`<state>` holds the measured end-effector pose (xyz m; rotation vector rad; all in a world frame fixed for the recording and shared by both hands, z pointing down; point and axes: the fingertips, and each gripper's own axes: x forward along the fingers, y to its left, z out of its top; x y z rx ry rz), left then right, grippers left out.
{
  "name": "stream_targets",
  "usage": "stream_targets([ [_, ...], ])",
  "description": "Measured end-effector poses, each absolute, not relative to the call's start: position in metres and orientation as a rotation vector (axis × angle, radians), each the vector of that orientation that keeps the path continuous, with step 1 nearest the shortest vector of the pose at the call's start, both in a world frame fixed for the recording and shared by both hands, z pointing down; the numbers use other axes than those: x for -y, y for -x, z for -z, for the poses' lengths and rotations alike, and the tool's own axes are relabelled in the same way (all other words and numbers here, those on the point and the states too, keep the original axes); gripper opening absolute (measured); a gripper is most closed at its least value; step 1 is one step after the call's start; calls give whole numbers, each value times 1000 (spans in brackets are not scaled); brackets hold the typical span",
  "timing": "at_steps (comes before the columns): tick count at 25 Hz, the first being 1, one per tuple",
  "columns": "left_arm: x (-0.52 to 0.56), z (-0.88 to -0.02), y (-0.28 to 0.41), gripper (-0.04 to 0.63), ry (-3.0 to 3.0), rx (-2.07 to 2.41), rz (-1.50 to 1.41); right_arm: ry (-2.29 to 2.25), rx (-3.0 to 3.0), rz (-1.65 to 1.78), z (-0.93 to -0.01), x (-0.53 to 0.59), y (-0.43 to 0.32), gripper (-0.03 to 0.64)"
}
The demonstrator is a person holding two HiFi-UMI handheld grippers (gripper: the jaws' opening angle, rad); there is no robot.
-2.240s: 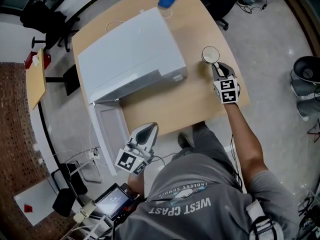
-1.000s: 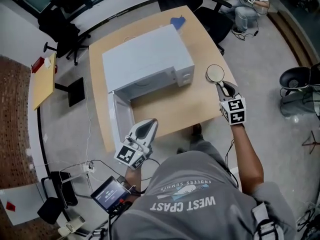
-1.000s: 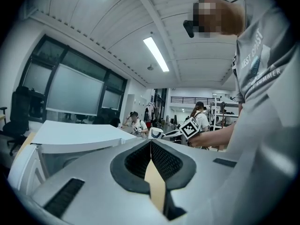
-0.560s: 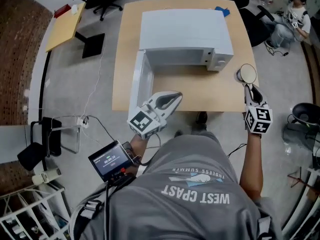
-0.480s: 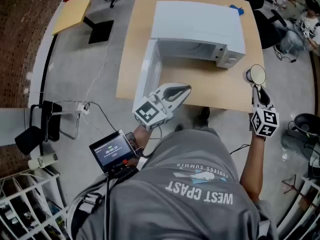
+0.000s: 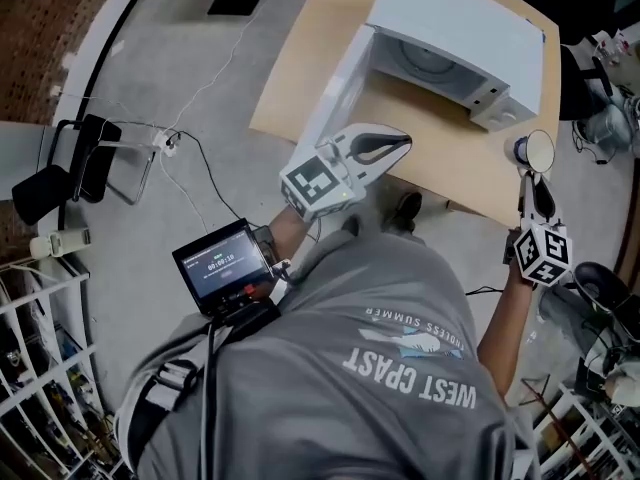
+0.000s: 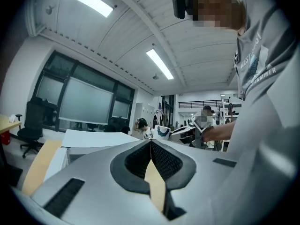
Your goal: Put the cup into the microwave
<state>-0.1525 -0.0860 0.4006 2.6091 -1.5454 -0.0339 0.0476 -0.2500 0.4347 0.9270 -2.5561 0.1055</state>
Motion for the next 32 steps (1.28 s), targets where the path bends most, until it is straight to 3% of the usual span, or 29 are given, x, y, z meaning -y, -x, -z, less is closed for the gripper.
stream_targets([
  [32,40,-429,177,20,-2497,1617,46,-603,2582,-135,-472,217,69,72],
])
